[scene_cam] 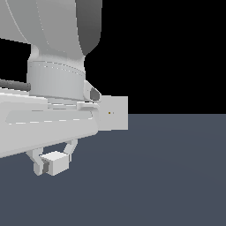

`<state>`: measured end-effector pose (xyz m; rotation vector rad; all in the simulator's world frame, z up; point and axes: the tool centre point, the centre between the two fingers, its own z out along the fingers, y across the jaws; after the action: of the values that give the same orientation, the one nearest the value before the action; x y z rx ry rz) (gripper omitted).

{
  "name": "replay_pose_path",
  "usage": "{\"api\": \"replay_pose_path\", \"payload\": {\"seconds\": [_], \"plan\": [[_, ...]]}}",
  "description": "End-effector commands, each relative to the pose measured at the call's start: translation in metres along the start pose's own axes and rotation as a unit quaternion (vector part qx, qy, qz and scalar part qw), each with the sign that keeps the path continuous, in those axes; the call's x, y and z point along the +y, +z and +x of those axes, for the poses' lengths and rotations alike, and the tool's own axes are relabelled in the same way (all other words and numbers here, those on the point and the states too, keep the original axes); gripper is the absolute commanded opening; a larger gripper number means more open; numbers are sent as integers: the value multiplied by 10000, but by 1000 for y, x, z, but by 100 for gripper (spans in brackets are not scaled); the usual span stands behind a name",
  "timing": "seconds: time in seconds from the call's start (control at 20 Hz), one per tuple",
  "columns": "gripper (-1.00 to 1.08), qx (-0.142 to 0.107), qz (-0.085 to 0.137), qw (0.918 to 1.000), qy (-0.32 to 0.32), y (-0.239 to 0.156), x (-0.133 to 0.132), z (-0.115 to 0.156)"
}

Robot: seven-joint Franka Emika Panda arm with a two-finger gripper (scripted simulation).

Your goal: Plug the charger into the wall socket.

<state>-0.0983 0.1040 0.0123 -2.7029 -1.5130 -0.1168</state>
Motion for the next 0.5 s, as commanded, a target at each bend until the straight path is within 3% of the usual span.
{"api": "replay_pose_path", "payload": {"seconds": [0.0, 0.45], "plan": [[-100, 2, -8, 10000, 71, -2, 2, 0], [-100, 12, -80, 9953, 965, -21, 28, -3]]}}
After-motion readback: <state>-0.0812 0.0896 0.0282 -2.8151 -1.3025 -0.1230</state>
